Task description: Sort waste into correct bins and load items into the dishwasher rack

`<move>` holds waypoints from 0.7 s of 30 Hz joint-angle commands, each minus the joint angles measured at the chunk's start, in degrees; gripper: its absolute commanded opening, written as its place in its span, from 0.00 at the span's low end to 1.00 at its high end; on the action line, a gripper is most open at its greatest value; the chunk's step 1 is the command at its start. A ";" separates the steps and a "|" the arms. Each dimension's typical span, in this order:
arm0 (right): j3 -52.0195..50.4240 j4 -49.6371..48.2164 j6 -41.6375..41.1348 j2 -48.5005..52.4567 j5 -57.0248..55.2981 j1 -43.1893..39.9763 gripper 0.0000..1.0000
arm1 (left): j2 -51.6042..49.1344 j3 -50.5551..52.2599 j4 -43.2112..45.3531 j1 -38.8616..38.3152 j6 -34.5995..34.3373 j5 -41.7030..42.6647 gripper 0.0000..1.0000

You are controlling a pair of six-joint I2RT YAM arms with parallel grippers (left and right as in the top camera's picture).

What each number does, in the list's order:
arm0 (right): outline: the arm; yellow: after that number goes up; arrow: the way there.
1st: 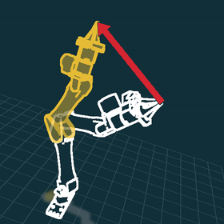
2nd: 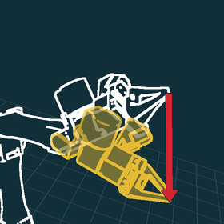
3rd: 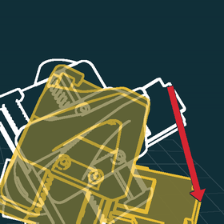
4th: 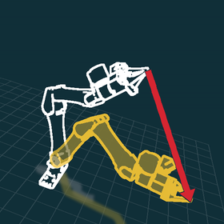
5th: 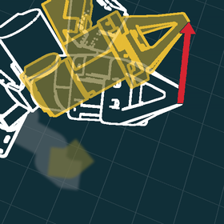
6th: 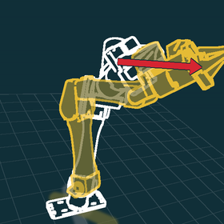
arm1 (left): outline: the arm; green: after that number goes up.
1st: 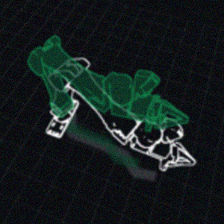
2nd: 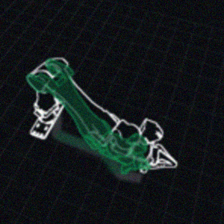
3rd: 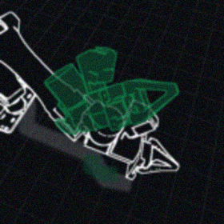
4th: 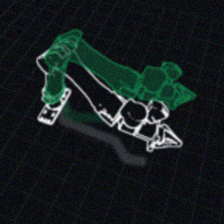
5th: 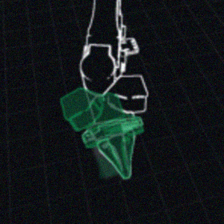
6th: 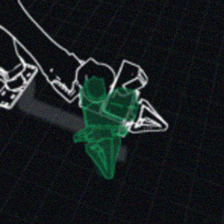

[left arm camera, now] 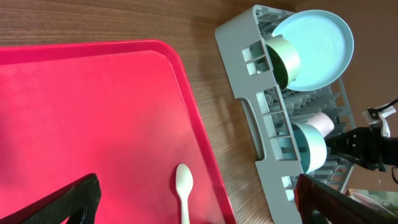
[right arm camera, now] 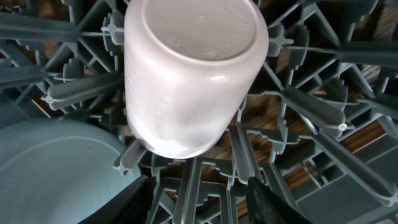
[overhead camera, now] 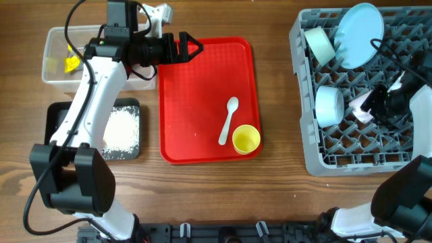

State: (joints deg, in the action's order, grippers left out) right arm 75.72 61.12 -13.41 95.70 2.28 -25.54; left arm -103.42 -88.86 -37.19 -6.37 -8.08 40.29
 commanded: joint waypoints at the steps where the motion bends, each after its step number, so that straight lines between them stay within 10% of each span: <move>1: 0.44 -1.68 -0.48 0.02 1.22 0.15 0.51 | -0.46 -0.07 0.07 -0.22 0.28 -0.37 1.00; 21: 2.91 -15.93 -1.57 2.73 2.64 0.20 0.62 | -0.46 -0.07 0.07 -0.22 0.31 -0.37 1.00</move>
State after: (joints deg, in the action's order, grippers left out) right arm 77.93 46.57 -14.24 97.54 4.86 -25.54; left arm -103.42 -88.86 -37.23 -6.37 -8.08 40.29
